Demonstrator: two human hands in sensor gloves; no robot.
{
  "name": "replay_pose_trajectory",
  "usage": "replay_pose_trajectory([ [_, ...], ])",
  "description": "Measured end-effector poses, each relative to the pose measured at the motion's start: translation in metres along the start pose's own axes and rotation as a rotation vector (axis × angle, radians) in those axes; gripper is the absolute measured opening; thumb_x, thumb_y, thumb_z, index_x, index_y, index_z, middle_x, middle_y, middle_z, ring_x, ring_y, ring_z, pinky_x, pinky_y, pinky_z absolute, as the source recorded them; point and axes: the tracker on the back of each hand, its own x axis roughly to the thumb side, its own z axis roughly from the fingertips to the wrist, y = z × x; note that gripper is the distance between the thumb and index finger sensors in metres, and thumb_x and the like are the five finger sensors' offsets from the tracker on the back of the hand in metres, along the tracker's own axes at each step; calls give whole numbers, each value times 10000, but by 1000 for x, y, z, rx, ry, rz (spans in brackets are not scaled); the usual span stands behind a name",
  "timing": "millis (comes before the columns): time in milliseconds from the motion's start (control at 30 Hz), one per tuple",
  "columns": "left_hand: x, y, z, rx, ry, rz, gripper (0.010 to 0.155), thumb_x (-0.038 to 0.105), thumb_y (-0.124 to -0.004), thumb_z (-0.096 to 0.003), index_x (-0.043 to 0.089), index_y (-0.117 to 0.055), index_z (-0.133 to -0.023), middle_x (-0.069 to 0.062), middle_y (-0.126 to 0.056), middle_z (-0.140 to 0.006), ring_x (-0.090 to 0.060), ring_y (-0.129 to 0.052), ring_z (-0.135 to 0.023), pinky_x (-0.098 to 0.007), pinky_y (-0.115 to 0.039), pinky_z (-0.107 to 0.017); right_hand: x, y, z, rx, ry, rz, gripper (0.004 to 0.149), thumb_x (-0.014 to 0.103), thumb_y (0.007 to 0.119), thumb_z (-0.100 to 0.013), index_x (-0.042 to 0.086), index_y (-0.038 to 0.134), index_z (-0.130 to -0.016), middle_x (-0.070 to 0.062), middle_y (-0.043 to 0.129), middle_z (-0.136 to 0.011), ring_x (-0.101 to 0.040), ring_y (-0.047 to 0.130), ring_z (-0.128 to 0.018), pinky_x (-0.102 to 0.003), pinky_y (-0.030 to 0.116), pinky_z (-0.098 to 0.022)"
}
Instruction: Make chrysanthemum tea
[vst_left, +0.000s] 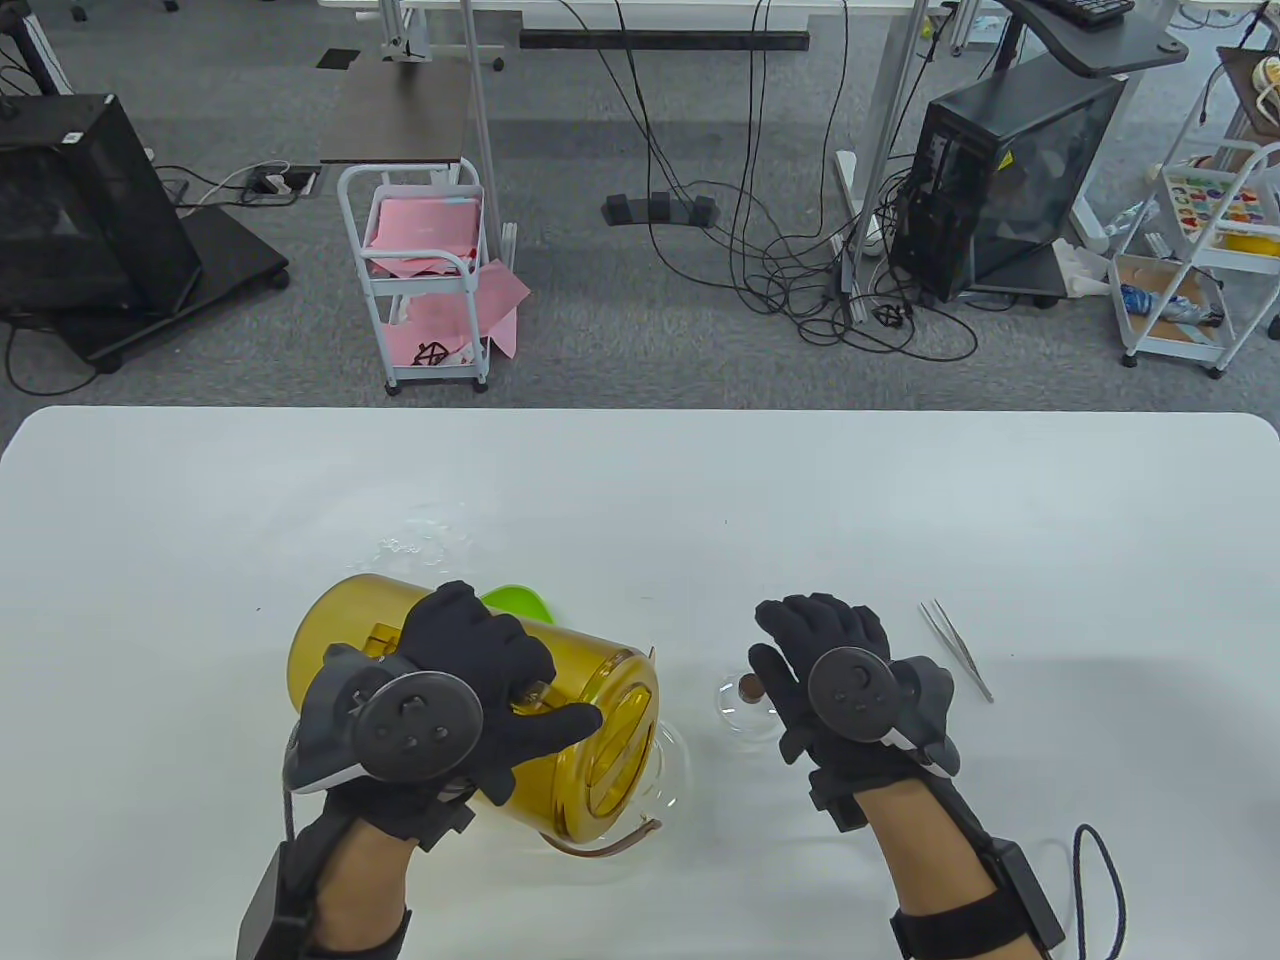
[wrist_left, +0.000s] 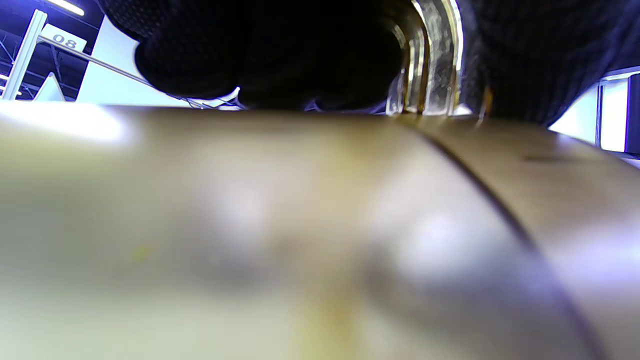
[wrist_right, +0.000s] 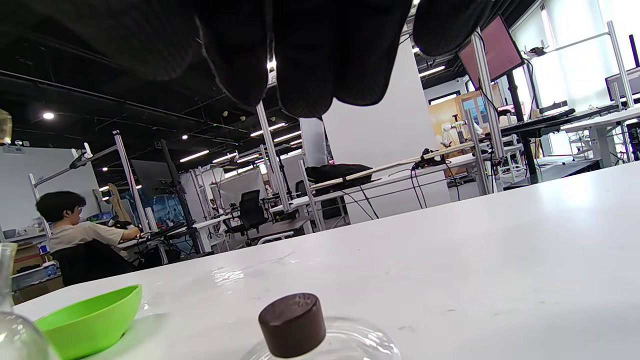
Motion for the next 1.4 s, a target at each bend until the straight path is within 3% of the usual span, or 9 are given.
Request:
replay_pose_trajectory([
  [1400,16,-1,0,-4,-9,-63,528,719,-917,-442,222,-974,-613,-55,-1012,-533,-341,-917,-556,-703,-505,-747,0,1,0,8,3,3,544,538,672,-573,283,707,-1053,-69,702,-1076,-396,712,-1033,-669,516,-722],
])
